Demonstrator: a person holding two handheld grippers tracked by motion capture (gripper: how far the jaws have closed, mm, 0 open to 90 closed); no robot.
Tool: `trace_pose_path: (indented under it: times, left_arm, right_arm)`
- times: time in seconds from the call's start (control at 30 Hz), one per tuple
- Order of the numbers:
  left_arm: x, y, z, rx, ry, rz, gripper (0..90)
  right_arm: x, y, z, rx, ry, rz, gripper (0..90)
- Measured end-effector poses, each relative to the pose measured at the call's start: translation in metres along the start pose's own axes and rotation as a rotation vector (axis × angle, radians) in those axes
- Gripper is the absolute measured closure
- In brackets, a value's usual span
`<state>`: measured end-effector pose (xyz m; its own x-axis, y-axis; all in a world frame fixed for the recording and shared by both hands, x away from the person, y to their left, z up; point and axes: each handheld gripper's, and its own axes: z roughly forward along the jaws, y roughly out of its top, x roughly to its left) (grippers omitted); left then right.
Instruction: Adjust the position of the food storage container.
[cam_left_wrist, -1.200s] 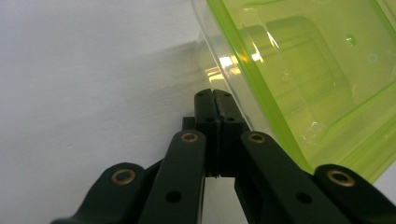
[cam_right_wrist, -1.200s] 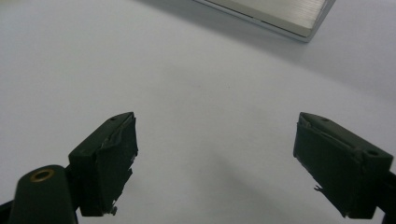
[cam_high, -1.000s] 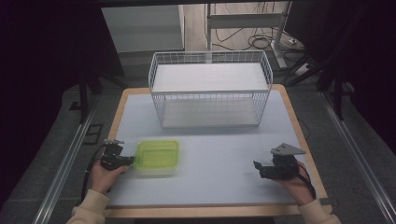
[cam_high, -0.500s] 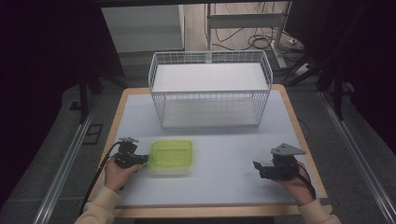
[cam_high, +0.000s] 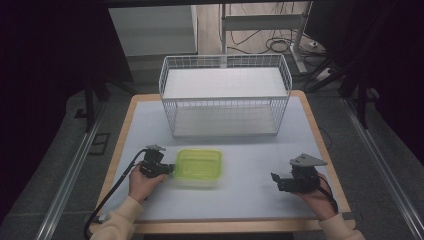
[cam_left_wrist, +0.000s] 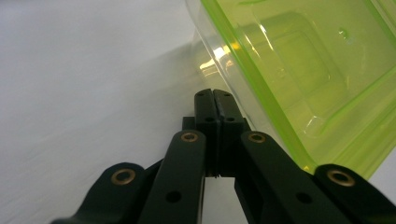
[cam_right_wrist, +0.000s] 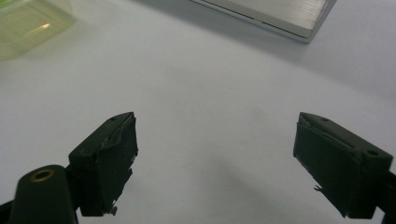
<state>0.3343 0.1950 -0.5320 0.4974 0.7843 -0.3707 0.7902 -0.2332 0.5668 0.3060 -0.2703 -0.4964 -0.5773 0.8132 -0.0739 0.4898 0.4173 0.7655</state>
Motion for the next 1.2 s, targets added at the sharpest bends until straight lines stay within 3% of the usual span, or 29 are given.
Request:
trace_pose_path:
  times: [0.27, 0.3, 0.53, 0.7, 0.73, 0.9, 1.07, 1.17, 1.2]
  left_arm:
    - [-0.016, 0.009, 0.014, 0.01, -0.016, 0.019, 90.0]
    - [-0.02, 0.009, 0.018, 0.019, -0.041, 0.017, 90.0]
    - [-0.029, 0.01, 0.022, 0.03, -0.043, 0.044, 90.0]
    - [-0.035, 0.013, 0.03, 0.041, -0.09, 0.034, 90.0]
    - [-0.037, 0.014, 0.031, 0.042, -0.076, 0.044, 90.0]
    - [-0.043, 0.015, 0.032, 0.042, -0.088, 0.058, 90.0]
    - [-0.035, 0.013, 0.02, 0.001, -0.073, 0.05, 90.0]
    - [-0.032, 0.011, 0.009, -0.026, -0.041, 0.063, 90.0]
    - [-0.031, 0.008, -0.003, -0.067, -0.031, 0.067, 90.0]
  right_arm:
    - [-0.001, 0.0, 0.0, -0.001, 0.0, -0.002, 13.3]
    - [-0.001, 0.0, 0.0, -0.002, -0.001, -0.001, 13.3]
    - [0.0, 0.0, 0.0, -0.001, 0.0, -0.006, 13.3]
    - [0.0, 0.0, 0.0, 0.0, 0.0, -0.006, 13.3]
    - [0.0, 0.0, 0.0, 0.001, 0.0, -0.006, 13.3]
    - [0.001, 0.0, 0.001, -0.001, 0.002, -0.007, 13.3]
    - [0.0, 0.0, -0.002, -0.025, 0.016, 0.001, 13.2]
    - [0.0, 0.001, -0.005, -0.053, 0.033, 0.008, 13.2]
    - [0.001, 0.002, -0.007, -0.078, 0.045, 0.008, 12.9]
